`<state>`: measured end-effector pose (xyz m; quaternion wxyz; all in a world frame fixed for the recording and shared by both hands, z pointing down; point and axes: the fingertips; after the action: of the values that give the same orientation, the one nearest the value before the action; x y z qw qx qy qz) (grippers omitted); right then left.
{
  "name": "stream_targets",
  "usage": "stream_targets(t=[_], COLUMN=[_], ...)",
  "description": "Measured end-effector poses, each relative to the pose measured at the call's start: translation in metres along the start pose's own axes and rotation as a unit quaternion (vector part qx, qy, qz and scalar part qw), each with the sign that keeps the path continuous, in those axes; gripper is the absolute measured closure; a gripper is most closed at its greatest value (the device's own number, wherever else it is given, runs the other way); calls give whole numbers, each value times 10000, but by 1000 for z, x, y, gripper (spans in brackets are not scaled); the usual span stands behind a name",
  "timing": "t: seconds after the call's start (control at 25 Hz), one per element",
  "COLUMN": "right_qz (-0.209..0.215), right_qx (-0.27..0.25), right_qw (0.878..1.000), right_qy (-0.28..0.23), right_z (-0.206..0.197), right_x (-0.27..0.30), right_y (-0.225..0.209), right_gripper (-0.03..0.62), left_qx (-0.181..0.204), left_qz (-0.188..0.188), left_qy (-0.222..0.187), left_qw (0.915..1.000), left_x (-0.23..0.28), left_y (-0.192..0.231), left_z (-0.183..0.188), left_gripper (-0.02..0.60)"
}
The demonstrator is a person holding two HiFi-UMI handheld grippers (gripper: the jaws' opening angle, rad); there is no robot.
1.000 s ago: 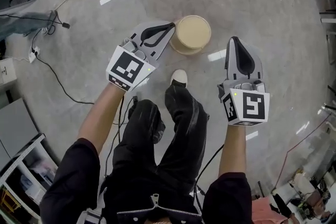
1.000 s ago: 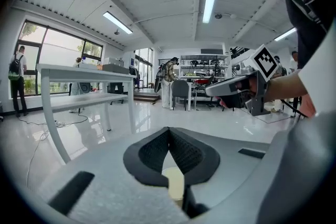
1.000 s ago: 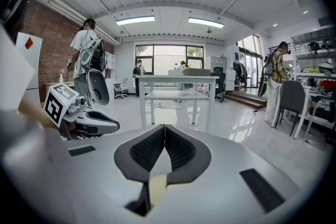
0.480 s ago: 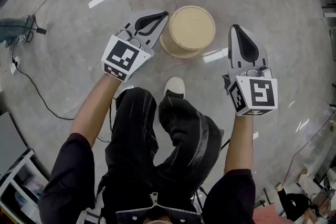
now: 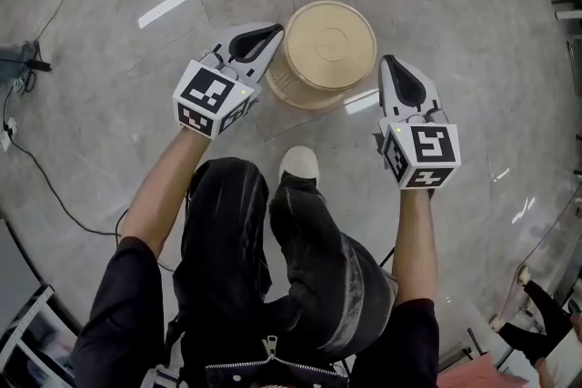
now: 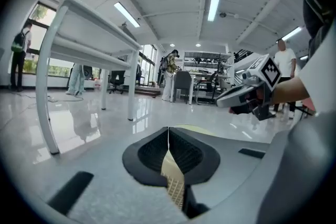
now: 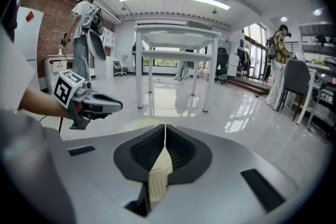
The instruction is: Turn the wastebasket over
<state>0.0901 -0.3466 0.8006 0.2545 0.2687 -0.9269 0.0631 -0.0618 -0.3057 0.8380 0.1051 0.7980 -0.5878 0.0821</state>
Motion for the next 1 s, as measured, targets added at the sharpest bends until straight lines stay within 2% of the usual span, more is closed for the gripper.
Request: stream_targets(t=[0.08, 0.2, 0.28, 0.36, 0.44, 0.52, 0.68, 0.84, 1.0], right_qz=[99, 252, 317, 411, 549, 700, 1021, 1285, 1696], right_qx=[90, 249, 396, 545, 704, 934, 1311, 1713, 2458], right_qw=[9998, 9988, 9981, 9969, 9950, 9921, 9847, 9751, 9529], right_qy=[177, 331, 358, 392, 455, 469, 517, 581, 534], right_z=[-18, -36, -43, -50, -58, -62, -68, -79, -87], right_x=[8, 21, 29, 34, 38, 41, 49, 58, 64], right_y=[-2, -2, -5, -6, -8, -10, -13, -16, -11], right_gripper=[580, 560, 456, 413, 376, 352, 335, 332, 330], left_qx=[25, 55, -191, -460, -717, -935, -1265, -1374, -1502], left_qz=[-198, -284, -339, -410, -527, -730, -1293, -1521, -1728], left_qy=[138, 163, 126, 188, 267, 371, 758, 1015, 1106], left_qw=[9997, 9994, 9992, 9979, 9957, 9922, 9806, 9735, 9671], left_x=[4, 3, 7, 14, 19, 21, 26, 31, 32], left_y=[-4, -4, 0, 2, 2, 1, -10, -15, -20], left_z=[-9, -15, -18, -25, -33, -38, -52, -63, -66], left_gripper=[574, 557, 454, 322, 258, 222, 207, 196, 196])
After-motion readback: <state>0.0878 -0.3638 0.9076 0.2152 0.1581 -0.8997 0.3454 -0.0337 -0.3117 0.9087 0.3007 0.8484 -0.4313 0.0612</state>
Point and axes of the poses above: the fingertips, and each gripper's own axes: x forward along the fingers, y to its left, z out of its top, and after that the axes turned 6 degrees about z, right-handed
